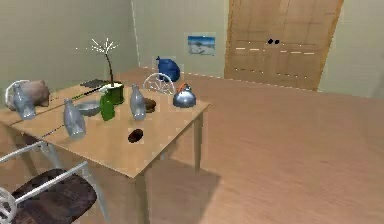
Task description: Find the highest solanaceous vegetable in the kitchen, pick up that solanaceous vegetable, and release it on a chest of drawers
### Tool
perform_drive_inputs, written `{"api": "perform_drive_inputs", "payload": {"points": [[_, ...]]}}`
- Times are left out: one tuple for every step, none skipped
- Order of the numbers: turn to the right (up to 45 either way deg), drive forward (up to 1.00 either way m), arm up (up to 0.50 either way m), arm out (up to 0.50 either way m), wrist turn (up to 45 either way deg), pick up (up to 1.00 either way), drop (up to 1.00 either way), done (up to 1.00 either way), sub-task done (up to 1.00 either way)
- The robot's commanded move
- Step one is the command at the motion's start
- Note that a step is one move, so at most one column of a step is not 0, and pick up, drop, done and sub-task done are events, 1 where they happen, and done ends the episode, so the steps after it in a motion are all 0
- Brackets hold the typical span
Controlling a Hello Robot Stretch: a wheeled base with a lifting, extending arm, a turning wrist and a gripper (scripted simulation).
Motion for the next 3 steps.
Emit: {"api": "perform_drive_inputs", "payload": {"points": [[0.0, 0.25, 0.00, 0.00, 0.0, 0.00, 0.00, 0.00, 0.00], [45.0, 0.00, 0.00, 0.00, 0.0, 0.00, 0.00, 0.00, 0.00], [18.0, 0.00, 0.00, 0.00, 0.0, 0.00, 0.00, 0.00, 0.00]]}}
